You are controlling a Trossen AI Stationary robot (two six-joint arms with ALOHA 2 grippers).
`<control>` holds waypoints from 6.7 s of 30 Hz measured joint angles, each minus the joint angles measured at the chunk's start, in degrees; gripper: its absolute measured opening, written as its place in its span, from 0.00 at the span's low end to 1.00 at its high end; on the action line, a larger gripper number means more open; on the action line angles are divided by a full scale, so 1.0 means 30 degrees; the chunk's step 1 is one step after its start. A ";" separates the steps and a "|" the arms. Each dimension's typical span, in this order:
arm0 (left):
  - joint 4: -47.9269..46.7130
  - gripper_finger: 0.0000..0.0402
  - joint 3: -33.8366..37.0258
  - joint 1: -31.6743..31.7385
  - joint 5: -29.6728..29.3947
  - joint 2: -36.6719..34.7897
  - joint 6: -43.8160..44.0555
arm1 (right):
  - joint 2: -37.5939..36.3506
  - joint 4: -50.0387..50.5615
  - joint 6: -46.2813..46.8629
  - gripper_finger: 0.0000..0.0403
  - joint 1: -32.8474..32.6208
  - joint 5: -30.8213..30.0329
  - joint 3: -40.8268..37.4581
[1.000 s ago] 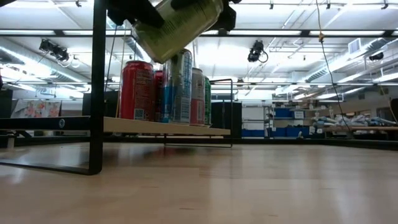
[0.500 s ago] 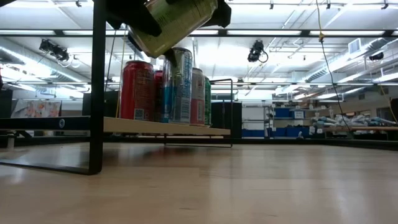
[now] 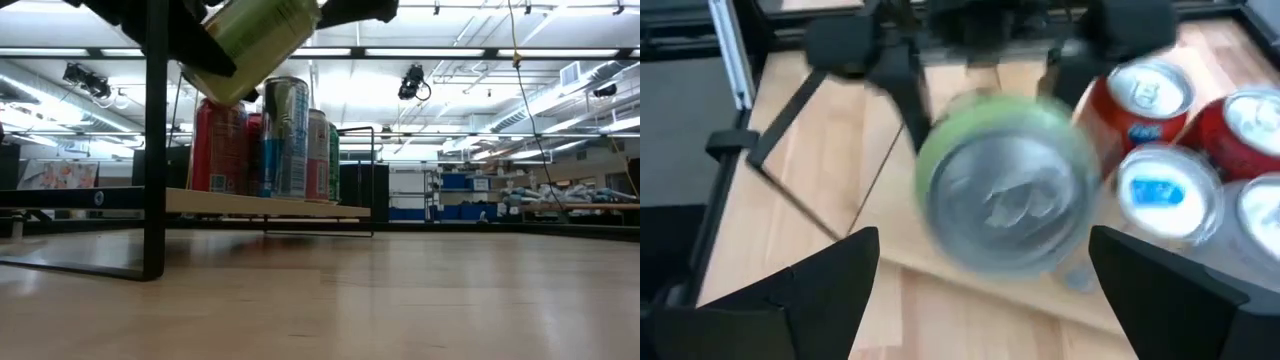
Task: Place canned beverage on shelf
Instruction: Put the light green soda can on the shelf, then return to Home Position
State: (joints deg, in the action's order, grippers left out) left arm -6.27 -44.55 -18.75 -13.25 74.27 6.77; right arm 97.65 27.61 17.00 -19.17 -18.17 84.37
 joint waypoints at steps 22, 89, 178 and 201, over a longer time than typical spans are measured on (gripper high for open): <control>0.5256 0.76 0.4056 -0.2012 -0.1029 -0.3920 -0.0223 | 0.1209 -0.6044 -0.0178 0.93 -0.0813 -0.2618 -0.2227; 0.5996 0.93 0.4035 -0.3555 -0.3146 -0.9286 -0.4848 | 0.2419 -1.2639 -0.4236 0.80 -0.1066 -0.6896 -0.0457; 0.4963 0.94 0.4042 -0.3705 -0.3579 -1.3637 -0.3446 | 0.7393 -1.3214 -0.5126 0.90 -0.1081 -0.8984 0.0986; 0.4970 0.94 0.4042 -0.3705 -0.3579 -1.3637 -0.3446 | 0.7380 -1.1560 -0.6169 0.90 -0.1117 -1.0652 0.0986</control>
State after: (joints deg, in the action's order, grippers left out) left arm 8.64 -32.42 -29.87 -23.99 33.36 -3.57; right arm 119.79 -7.07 -1.51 -22.52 -50.13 87.33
